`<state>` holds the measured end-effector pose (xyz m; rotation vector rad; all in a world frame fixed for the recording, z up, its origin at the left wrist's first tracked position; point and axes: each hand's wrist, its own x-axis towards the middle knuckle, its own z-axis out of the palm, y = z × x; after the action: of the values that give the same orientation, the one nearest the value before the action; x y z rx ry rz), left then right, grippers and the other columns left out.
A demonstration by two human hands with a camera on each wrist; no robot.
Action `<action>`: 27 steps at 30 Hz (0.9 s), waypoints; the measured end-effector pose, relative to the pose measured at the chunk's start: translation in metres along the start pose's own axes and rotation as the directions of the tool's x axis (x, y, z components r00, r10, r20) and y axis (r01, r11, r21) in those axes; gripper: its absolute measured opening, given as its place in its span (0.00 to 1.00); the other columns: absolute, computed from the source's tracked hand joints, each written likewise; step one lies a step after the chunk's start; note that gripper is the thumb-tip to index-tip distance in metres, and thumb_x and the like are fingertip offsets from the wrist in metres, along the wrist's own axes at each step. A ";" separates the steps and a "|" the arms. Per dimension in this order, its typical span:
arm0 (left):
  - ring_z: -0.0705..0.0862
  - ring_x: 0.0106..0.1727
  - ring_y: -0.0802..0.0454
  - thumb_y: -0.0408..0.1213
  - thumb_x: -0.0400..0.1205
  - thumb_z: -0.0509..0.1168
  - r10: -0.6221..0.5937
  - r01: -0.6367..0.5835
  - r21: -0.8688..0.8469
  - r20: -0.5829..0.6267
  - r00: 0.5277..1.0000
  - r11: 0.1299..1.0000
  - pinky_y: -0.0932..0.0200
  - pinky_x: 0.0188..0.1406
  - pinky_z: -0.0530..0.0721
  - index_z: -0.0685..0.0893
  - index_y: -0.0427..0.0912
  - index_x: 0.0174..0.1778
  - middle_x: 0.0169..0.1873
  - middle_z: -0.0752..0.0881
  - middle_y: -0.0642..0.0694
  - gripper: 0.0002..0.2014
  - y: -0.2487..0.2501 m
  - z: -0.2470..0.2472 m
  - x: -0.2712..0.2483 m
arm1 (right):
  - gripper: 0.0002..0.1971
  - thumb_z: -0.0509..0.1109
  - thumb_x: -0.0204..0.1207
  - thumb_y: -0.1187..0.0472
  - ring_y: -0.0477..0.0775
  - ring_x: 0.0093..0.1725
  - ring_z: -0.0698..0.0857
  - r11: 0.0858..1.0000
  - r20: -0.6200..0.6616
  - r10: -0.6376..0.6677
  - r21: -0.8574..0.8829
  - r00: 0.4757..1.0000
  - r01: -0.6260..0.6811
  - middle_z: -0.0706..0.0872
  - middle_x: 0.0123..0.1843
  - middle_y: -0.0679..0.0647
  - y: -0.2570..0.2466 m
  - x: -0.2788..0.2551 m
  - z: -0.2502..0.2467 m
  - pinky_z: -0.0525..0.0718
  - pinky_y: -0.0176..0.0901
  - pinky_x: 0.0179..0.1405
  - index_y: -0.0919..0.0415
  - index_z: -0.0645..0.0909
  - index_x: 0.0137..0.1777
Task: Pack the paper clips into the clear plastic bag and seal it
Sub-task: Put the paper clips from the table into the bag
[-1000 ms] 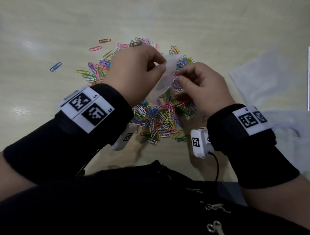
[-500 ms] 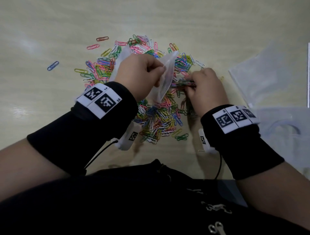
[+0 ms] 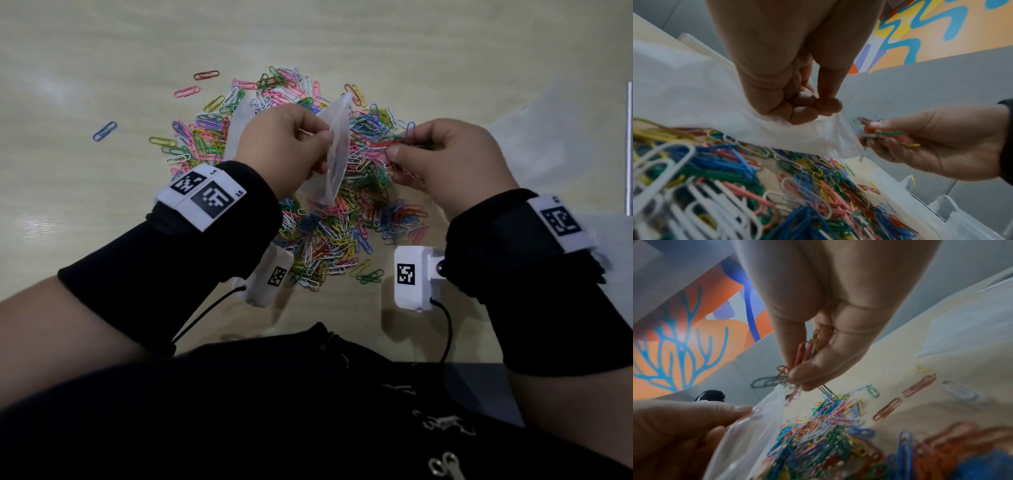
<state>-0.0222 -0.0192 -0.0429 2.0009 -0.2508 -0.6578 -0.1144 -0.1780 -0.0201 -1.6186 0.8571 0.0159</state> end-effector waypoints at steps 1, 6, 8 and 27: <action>0.81 0.22 0.57 0.34 0.81 0.66 -0.005 0.005 -0.012 0.003 1.000 1.000 0.59 0.29 0.82 0.81 0.50 0.33 0.15 0.83 0.57 0.11 0.001 0.000 -0.001 | 0.09 0.72 0.74 0.72 0.41 0.28 0.85 0.997 0.016 0.010 0.075 1.000 -0.012 0.84 0.34 0.52 -0.001 -0.001 0.003 0.87 0.33 0.34 0.59 0.79 0.37; 0.82 0.27 0.46 0.33 0.80 0.67 -0.025 0.028 -0.107 0.030 0.999 0.994 0.53 0.31 0.82 0.82 0.49 0.32 0.19 0.84 0.50 0.11 0.002 0.004 -0.005 | 0.08 0.68 0.77 0.72 0.39 0.26 0.83 0.935 0.173 0.096 0.321 0.980 -0.149 0.85 0.28 0.46 -0.005 -0.009 0.023 0.83 0.29 0.26 0.61 0.79 0.40; 0.80 0.24 0.48 0.29 0.80 0.65 -0.049 0.058 -0.191 0.050 0.998 0.980 0.57 0.27 0.78 0.82 0.47 0.32 0.20 0.82 0.47 0.12 0.004 0.005 -0.006 | 0.06 0.68 0.77 0.71 0.40 0.29 0.84 0.935 0.213 0.124 0.302 0.969 -0.186 0.86 0.34 0.51 -0.003 -0.010 0.029 0.84 0.30 0.28 0.61 0.79 0.42; 0.77 0.19 0.57 0.29 0.82 0.63 -0.142 0.149 -0.305 0.046 0.989 0.941 0.61 0.27 0.77 0.81 0.44 0.32 0.18 0.80 0.50 0.13 0.009 0.003 -0.012 | 0.11 0.63 0.73 0.65 0.55 0.50 0.89 0.955 0.138 -0.007 -0.294 0.990 0.048 0.85 0.57 0.56 -0.022 -0.006 0.034 0.91 0.56 0.42 0.45 0.71 0.41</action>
<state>-0.0327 -0.0203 -0.0322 1.7224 -0.0104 -0.7651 -0.0923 -0.1461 -0.0070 -1.8866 0.7520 0.2430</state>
